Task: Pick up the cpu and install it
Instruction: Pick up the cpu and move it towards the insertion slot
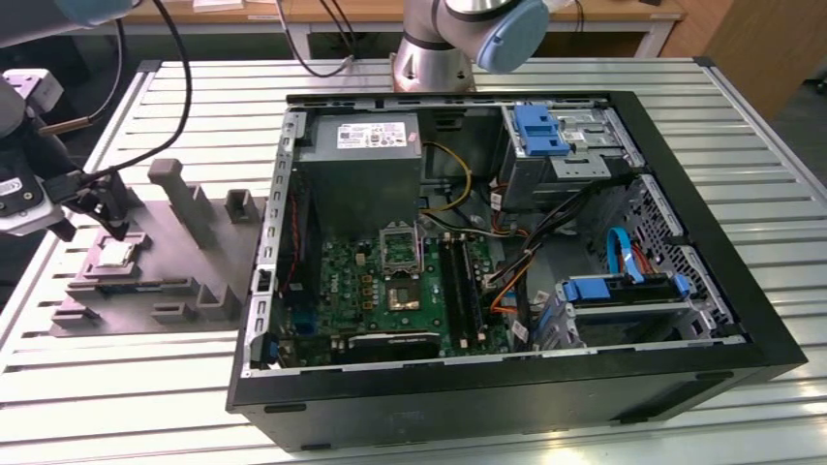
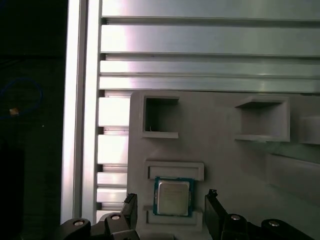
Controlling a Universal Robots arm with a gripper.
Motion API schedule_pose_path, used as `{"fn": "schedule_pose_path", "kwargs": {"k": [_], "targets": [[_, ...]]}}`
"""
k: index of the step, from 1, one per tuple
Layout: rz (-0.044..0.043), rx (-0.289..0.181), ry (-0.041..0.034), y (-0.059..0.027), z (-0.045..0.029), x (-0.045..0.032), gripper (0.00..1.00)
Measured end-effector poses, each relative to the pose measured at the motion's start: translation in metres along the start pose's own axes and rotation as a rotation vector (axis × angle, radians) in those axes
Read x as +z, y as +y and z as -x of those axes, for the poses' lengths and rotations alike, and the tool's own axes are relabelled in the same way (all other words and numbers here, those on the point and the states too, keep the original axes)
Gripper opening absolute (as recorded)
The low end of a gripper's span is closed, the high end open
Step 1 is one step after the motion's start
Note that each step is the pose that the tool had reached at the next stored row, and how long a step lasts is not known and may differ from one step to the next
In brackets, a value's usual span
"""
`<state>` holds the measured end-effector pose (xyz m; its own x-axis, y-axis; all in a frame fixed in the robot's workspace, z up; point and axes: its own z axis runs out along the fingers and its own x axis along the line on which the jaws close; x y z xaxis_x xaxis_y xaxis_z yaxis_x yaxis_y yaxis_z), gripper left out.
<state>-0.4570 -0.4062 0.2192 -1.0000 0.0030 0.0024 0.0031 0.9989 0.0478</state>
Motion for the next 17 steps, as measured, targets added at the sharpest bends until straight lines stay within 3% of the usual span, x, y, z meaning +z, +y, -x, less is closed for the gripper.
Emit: {"fn": "schedule_pose_path", "kwargs": {"k": [17], "targets": [[0.0000, -0.013, 0.0005, -0.0007, 0.0000, 0.0129, 0.65]]}}
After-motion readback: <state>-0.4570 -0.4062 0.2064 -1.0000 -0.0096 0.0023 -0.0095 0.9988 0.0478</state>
